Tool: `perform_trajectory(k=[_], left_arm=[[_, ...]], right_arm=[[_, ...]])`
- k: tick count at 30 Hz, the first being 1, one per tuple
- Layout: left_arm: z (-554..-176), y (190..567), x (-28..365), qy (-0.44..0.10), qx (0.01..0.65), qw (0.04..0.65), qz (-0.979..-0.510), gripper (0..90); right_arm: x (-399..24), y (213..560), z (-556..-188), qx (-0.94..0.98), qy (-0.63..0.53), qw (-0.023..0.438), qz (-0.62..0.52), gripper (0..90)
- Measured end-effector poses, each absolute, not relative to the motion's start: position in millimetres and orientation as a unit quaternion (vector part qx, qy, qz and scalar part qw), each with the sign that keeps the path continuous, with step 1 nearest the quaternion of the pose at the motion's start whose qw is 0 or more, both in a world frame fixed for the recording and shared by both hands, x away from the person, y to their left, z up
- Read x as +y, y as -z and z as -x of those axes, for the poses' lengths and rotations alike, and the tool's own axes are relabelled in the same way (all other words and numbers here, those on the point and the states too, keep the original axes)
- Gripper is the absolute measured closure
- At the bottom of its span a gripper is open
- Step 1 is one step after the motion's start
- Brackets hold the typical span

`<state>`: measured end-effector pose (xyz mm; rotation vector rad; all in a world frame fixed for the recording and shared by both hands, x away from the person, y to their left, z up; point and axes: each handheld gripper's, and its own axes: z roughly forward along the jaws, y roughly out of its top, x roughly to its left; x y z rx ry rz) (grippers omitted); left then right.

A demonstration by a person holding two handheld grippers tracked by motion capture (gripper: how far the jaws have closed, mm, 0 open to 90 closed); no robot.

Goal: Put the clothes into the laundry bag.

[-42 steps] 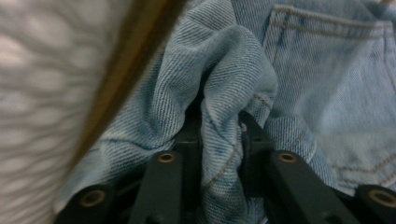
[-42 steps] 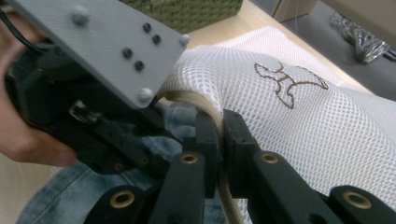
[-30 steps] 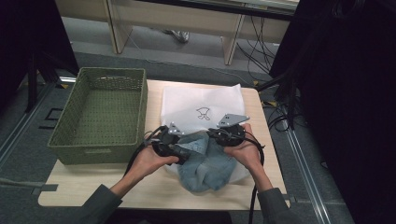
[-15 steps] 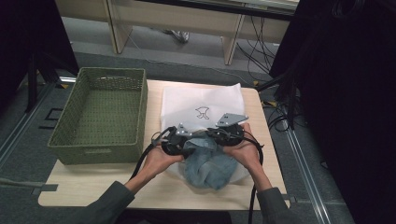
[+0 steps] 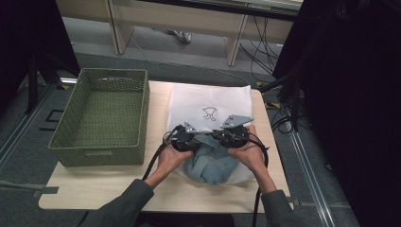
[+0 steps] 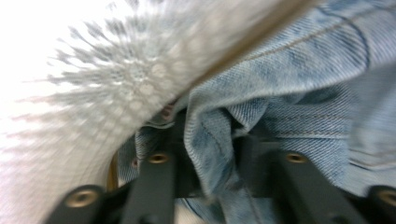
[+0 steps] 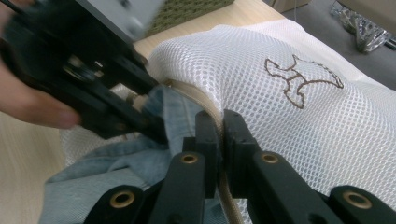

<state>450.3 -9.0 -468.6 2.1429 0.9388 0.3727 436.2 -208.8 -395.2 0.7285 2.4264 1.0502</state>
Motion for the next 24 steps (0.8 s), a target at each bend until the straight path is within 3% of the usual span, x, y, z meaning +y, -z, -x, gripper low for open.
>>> perform_trajectory(k=[6,8,12,15,17,20,24], left_arm=[[-427.9,442.7,8.8,-0.128,0.364,0.379,-0.841,32.1],[-417.3,435.8,14.6,-0.136,0.355,0.379,-0.844,25.4],[-390.1,436.7,15.7,-0.100,0.325,0.386,-0.857,23.8],[-373.4,457.4,-1.8,-0.082,0.289,0.366,-0.881,22.2],[-374.0,469.3,-12.9,-0.110,0.282,0.370,-0.878,20.7],[-385.1,488.9,-25.6,-0.136,0.293,0.355,-0.877,22.5],[-404.6,499.0,-29.1,-0.144,0.297,0.365,-0.870,62.9]], right_arm=[[-210.8,396.8,-436.1,0.867,-0.372,0.195,-0.267,86.3],[-211.0,397.1,-436.5,0.867,-0.375,0.199,-0.262,86.2],[-210.9,396.8,-436.5,0.867,-0.374,0.199,-0.261,86.2],[-210.6,396.8,-436.9,0.870,-0.371,0.192,-0.261,86.2],[-209.9,396.8,-435.8,0.869,-0.371,0.195,-0.263,86.2],[-210.9,396.7,-436.6,0.869,-0.372,0.198,-0.260,86.0],[-212.8,395.4,-435.1,0.869,-0.373,0.196,-0.260,86.2]])
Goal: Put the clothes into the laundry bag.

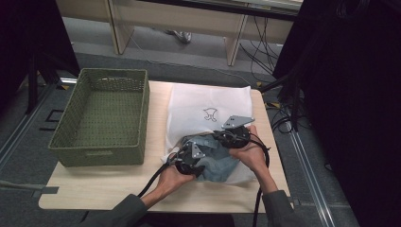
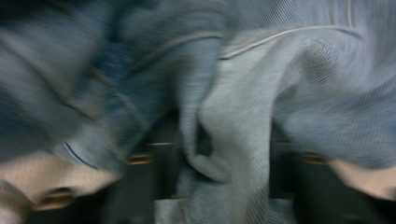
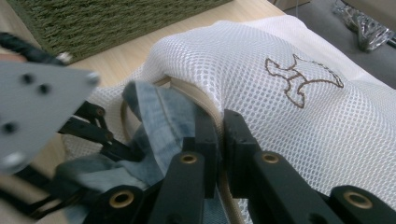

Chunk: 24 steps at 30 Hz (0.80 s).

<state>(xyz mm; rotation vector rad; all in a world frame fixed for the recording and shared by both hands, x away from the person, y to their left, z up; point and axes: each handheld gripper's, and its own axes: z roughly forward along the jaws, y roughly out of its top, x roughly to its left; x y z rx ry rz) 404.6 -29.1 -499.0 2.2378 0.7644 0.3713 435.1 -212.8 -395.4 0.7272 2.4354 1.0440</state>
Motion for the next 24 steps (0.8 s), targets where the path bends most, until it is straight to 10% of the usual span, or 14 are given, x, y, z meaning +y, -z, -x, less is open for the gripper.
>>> perform_trajectory(k=[3,11,24], left_arm=[[-413.6,488.9,-27.6,-0.162,0.308,0.381,-0.856,78.6],[-464.8,482.8,-20.3,-0.199,0.395,0.406,-0.799,79.8],[-422.5,452.8,17.1,-0.150,0.370,0.387,-0.831,30.2]], right_arm=[[-212.0,393.8,-433.2,0.871,-0.374,0.197,-0.251,86.5],[-204.9,388.9,-429.6,0.871,-0.373,0.200,-0.249,86.7],[-207.3,402.9,-434.5,0.876,-0.361,0.187,-0.259,84.1]])
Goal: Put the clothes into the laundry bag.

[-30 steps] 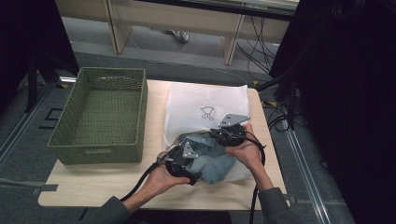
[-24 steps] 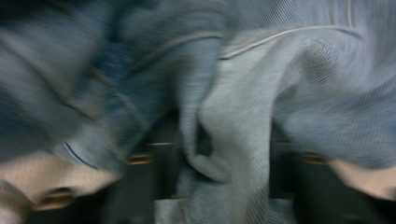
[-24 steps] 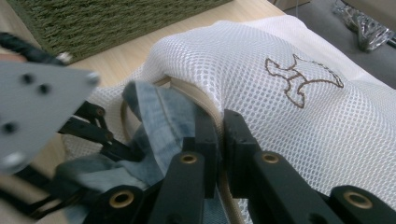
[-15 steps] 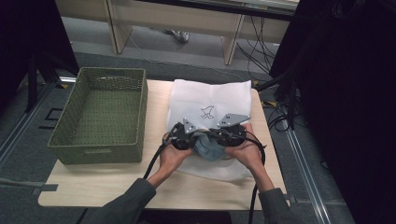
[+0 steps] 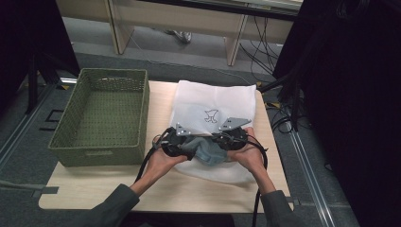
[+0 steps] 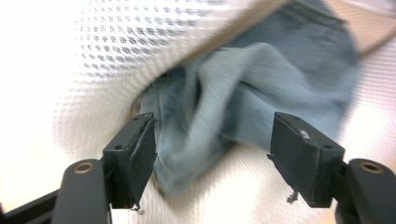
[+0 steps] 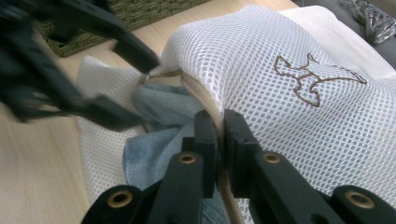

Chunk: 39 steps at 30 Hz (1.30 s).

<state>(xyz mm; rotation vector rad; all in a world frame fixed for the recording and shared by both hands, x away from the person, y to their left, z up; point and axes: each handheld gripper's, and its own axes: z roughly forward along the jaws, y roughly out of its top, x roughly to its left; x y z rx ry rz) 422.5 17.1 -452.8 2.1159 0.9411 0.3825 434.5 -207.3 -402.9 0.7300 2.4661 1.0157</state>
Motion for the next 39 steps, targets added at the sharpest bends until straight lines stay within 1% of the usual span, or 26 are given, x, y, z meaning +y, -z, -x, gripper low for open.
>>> perform_trajectory(k=[1,2,3,4,5,7,9,12,14,15,16,17,18,19,22,23,25,26,27,28,30,32,33,35,39], left_arm=[[-418.5,451.4,18.6,-0.149,0.366,0.389,-0.832,29.7],[-412.4,450.5,19.7,-0.144,0.362,0.387,-0.836,29.0],[-408.3,451.6,18.9,-0.139,0.360,0.387,-0.837,28.6],[-404.8,453.1,16.9,-0.132,0.358,0.387,-0.840,27.5],[-402.9,454.5,15.1,-0.125,0.354,0.387,-0.842,27.2],[-399.1,457.6,9.3,-0.115,0.353,0.389,-0.843,27.2],[-398.7,461.3,4.0,-0.102,0.346,0.387,-0.849,27.5],[-398.8,469.5,-6.1,-0.091,0.343,0.384,-0.853,27.9],[-398.7,472.3,-11.6,-0.084,0.336,0.379,-0.858,28.3],[-399.0,475.2,-17.6,-0.080,0.333,0.376,-0.861,28.2],[-399.7,477.7,-23.3,-0.082,0.333,0.374,-0.862,28.2],[-402.4,480.5,-28.9,-0.086,0.330,0.371,-0.864,28.6],[-406.0,484.1,-34.3,-0.087,0.335,0.373,-0.861,32.7],[-412.5,487.6,-38.6,-0.098,0.338,0.376,-0.857,39.6],[-435.7,496.8,-48.5,-0.104,0.377,0.396,-0.831,70.5],[-440.2,495.3,-50.0,-0.108,0.378,0.393,-0.831,74.9],[-445.2,490.0,-54.2,-0.112,0.383,0.404,-0.823,76.5],[-449.1,484.6,-55.7,-0.114,0.381,0.406,-0.823,76.9],[-453.6,477.5,-54.6,-0.119,0.366,0.398,-0.833,77.0],[-455.5,475.3,-59.7,-0.124,0.386,0.423,-0.810,77.0],[-464.8,470.4,-64.7,-0.132,0.397,0.441,-0.794,77.1],[-473.4,479.3,-70.3,-0.143,0.404,0.437,-0.791,76.8],[-475.5,486.0,-71.5,-0.133,0.410,0.431,-0.793,75.7],[-473.0,496.4,-71.3,-0.113,0.405,0.423,-0.802,69.8],[-457.6,491.0,-59.6,-0.102,0.394,0.409,-0.817,43.9]], right_arm=[[-207.8,403.0,-435.0,0.876,-0.362,0.191,-0.254,83.6],[-207.7,403.5,-434.6,0.878,-0.360,0.183,-0.256,83.3],[-207.9,403.6,-433.9,0.878,-0.355,0.185,-0.261,81.8],[-208.6,403.3,-434.5,0.878,-0.357,0.195,-0.253,77.2],[-208.6,402.9,-433.4,0.874,-0.359,0.196,-0.262,70.6],[-209.5,401.8,-431.4,0.879,-0.343,0.207,-0.259,65.3],[-211.2,402.4,-427.6,0.881,-0.319,0.237,-0.257,61.1],[-218.1,407.6,-425.1,0.888,-0.278,0.267,-0.252,60.0],[-222.7,411.7,-425.9,0.891,-0.260,0.267,-0.259,62.9],[-224.6,413.6,-426.4,0.892,-0.253,0.267,-0.262,67.7],[-227.3,416.2,-426.5,0.893,-0.254,0.261,-0.266,77.7],[-229.0,416.9,-428.0,0.894,-0.261,0.259,-0.257,81.8],[-229.6,416.2,-428.2,0.894,-0.266,0.254,-0.257,85.4],[-230.0,414.7,-428.6,0.899,-0.266,0.246,-0.247,86.4],[-228.6,409.3,-424.9,0.901,-0.271,0.229,-0.250,87.6],[-229.3,407.8,-424.4,0.901,-0.280,0.227,-0.241,87.8],[-230.8,404.7,-424.3,0.900,-0.295,0.218,-0.235,87.9],[-232.1,402.2,-424.9,0.903,-0.301,0.206,-0.226,88.0],[-231.8,400.0,-422.3,0.896,-0.310,0.207,-0.242,88.0],[-232.2,397.1,-422.1,0.895,-0.317,0.199,-0.243,88.1],[-231.5,393.3,-421.0,0.892,-0.328,0.192,-0.245,88.2],[-230.9,393.3,-421.4,0.893,-0.327,0.194,-0.240,88.1],[-231.2,395.3,-422.1,0.894,-0.323,0.196,-0.240,88.1],[-233.2,401.5,-423.5,0.895,-0.318,0.188,-0.249,88.1],[-238.1,409.7,-427.1,0.896,-0.315,0.180,-0.254,87.7]])
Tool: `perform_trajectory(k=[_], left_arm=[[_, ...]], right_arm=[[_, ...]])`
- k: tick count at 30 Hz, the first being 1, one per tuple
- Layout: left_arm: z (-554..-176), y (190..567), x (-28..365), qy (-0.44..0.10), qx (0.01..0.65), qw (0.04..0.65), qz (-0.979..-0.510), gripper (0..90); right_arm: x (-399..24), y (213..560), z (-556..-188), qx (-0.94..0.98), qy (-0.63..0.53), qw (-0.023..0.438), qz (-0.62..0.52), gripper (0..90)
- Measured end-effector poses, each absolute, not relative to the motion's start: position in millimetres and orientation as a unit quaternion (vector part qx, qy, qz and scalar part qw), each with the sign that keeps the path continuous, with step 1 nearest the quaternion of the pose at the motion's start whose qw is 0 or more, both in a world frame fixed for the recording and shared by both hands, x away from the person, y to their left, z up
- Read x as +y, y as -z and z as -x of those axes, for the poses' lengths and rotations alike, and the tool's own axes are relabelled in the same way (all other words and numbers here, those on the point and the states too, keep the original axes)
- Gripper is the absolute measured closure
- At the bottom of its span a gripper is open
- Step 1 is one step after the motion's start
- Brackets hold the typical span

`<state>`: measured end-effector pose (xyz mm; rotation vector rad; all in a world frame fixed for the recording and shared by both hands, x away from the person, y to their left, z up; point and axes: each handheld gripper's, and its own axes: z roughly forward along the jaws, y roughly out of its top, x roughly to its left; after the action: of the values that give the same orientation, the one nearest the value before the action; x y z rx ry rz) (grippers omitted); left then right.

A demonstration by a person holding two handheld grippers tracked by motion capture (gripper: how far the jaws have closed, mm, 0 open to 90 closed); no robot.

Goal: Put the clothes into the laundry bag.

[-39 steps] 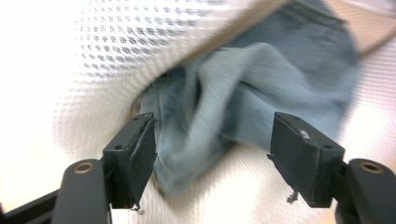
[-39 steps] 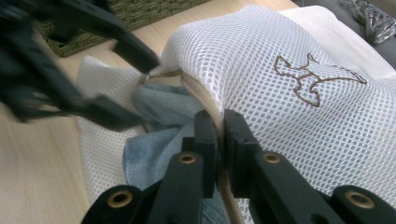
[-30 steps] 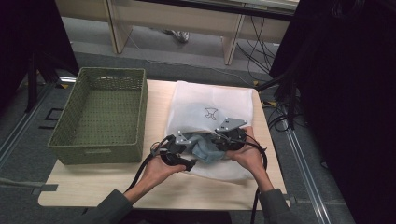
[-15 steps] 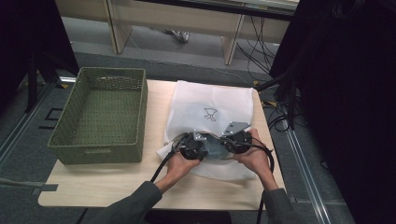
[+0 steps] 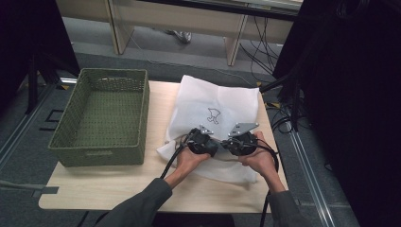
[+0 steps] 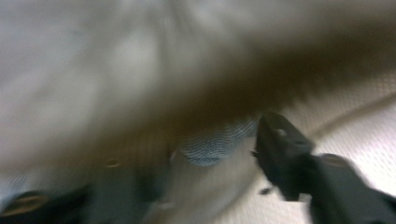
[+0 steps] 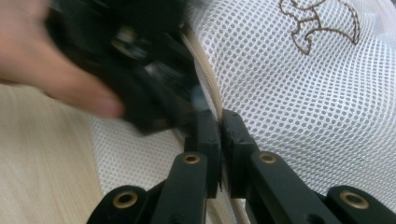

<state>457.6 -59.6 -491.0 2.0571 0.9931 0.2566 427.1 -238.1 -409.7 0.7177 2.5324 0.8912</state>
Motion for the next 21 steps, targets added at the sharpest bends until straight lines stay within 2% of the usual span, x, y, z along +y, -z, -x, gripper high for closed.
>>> perform_trajectory(k=[1,3,7,10,13,18,19,21], left_arm=[[-453.8,487.8,-55.4,-0.103,0.390,0.404,-0.821,35.7],[-444.2,477.7,-41.0,-0.119,0.372,0.390,-0.834,31.0],[-432.0,461.4,-5.6,-0.157,0.368,0.368,-0.839,28.2],[-435.4,465.2,11.5,-0.143,0.390,0.347,-0.841,26.5],[-443.4,477.5,9.1,-0.126,0.394,0.349,-0.841,25.6],[-456.6,498.0,-16.8,-0.072,0.400,0.366,-0.837,31.1],[-457.5,501.0,-23.6,-0.064,0.394,0.380,-0.834,34.5],[-455.7,501.3,-35.8,-0.066,0.374,0.377,-0.845,31.1]], right_arm=[[-237.2,411.9,-427.4,0.895,-0.317,0.176,-0.261,87.3],[-237.2,412.7,-428.0,0.896,-0.314,0.183,-0.256,86.8],[-235.5,412.8,-427.5,0.896,-0.310,0.186,-0.258,86.1],[-234.3,413.3,-428.1,0.898,-0.313,0.175,-0.256,86.1],[-233.0,413.4,-428.2,0.898,-0.310,0.183,-0.254,86.2],[-233.2,412.9,-428.3,0.898,-0.311,0.179,-0.253,86.3],[-233.6,412.5,-428.2,0.898,-0.313,0.178,-0.253,86.4],[-234.1,412.1,-428.1,0.897,-0.312,0.180,-0.256,86.4]])
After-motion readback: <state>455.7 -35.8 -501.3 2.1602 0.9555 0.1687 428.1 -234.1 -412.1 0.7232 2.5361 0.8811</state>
